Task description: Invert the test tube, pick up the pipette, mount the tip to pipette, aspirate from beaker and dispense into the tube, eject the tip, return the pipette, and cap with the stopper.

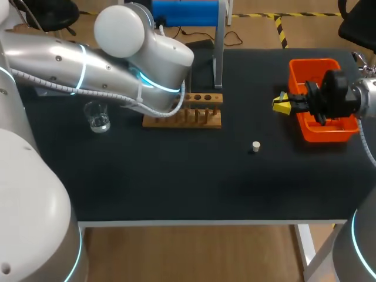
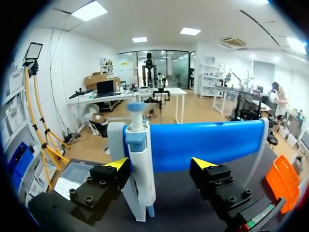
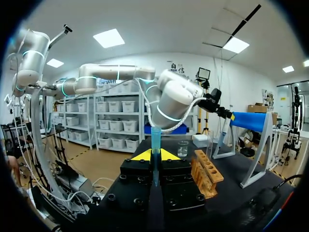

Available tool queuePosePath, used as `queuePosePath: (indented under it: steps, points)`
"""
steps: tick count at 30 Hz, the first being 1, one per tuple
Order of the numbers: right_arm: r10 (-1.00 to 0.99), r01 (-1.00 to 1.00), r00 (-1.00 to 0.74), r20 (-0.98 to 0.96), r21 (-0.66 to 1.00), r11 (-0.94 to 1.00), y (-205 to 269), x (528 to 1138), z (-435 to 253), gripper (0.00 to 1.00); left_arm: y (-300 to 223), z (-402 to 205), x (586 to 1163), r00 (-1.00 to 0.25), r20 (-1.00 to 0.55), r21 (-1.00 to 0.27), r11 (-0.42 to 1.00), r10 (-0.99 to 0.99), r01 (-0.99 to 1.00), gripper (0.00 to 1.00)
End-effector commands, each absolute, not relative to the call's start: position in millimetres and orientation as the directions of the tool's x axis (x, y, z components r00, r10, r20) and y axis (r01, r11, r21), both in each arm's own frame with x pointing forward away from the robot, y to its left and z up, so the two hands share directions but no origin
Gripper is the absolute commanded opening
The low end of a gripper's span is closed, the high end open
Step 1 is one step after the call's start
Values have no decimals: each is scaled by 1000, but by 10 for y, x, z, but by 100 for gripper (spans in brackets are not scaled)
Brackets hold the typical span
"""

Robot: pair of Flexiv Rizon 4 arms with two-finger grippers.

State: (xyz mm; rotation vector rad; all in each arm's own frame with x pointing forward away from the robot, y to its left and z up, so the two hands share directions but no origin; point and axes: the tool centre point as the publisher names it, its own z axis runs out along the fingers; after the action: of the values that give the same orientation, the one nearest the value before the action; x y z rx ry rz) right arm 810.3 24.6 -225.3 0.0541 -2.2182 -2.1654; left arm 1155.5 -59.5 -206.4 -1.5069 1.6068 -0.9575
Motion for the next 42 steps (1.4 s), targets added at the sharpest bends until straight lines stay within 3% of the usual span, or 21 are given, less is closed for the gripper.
queuePosePath:
  steps: [1,7,10,11,12,20,27,36,42]
  points:
    - [-53,4,-999,5,1000,25,243,8097,-2255,0,-605,-2073,11580,-48,-21,-883,41,-999,-467,82]
    - [-53,4,-999,5,1000,25,243,8097,-2255,0,-581,-2086,11584,-36,-25,-882,39,-999,-470,79]
    - [-53,4,-999,5,1000,25,243,8097,-2255,0,-571,-2061,11594,-34,-29,-886,42,-999,-462,71]
    - [-53,4,-999,5,1000,25,243,8097,-2255,0,-569,-2047,11601,-33,-32,-888,44,-999,-458,61]
    - [-53,4,-999,5,1000,25,243,8097,-2255,0,-567,-2033,11611,-32,-38,-889,48,-999,-455,60]
    - [-53,4,-999,5,1000,25,243,8097,-2255,0,-576,-2030,11642,-32,-56,-889,65,-998,-454,64]
    - [-53,4,-999,5,1000,25,243,8097,-2255,0,-566,-2060,11634,-24,-52,-884,57,-998,-463,55]
    - [-53,4,-999,5,1000,25,243,8097,-2255,0,-563,-2105,11632,-9,-30,-881,30,-1000,-471,52]
    - [-53,4,-999,5,1000,25,243,8097,-2255,0,-536,-2094,11662,-3,-24,-885,22,-1000,-466,56]
